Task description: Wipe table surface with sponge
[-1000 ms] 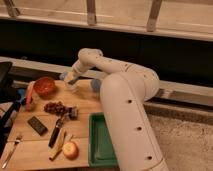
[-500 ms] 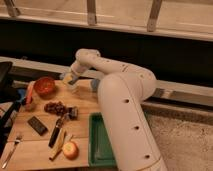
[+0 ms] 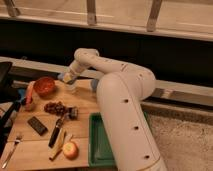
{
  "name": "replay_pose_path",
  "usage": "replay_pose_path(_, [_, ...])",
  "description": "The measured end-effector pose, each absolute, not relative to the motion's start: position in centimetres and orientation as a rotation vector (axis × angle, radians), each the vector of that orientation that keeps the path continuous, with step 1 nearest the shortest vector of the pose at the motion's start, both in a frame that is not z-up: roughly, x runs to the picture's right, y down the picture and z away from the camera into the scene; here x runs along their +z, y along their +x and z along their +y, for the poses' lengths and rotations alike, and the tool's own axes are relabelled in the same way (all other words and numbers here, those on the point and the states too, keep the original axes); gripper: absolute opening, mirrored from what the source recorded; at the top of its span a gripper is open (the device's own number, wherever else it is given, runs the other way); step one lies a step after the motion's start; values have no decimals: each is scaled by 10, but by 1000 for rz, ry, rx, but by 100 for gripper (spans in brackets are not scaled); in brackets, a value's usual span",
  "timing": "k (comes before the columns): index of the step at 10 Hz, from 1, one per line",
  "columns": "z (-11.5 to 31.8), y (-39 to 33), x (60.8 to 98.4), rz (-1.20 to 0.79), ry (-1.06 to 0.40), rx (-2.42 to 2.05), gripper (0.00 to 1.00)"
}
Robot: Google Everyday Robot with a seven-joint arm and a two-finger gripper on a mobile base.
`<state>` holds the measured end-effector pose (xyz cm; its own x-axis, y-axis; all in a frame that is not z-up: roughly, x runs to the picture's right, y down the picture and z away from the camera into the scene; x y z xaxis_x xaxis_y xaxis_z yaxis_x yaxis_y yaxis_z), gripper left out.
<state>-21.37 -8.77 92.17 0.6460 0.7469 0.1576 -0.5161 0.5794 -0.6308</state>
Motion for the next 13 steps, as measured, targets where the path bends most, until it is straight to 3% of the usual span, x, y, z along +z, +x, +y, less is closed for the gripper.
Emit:
replay_pose_path(7, [-106, -197, 885, -412, -510, 752, 0])
replay_pose_path(13, [-56, -150, 846, -316, -525, 859, 0])
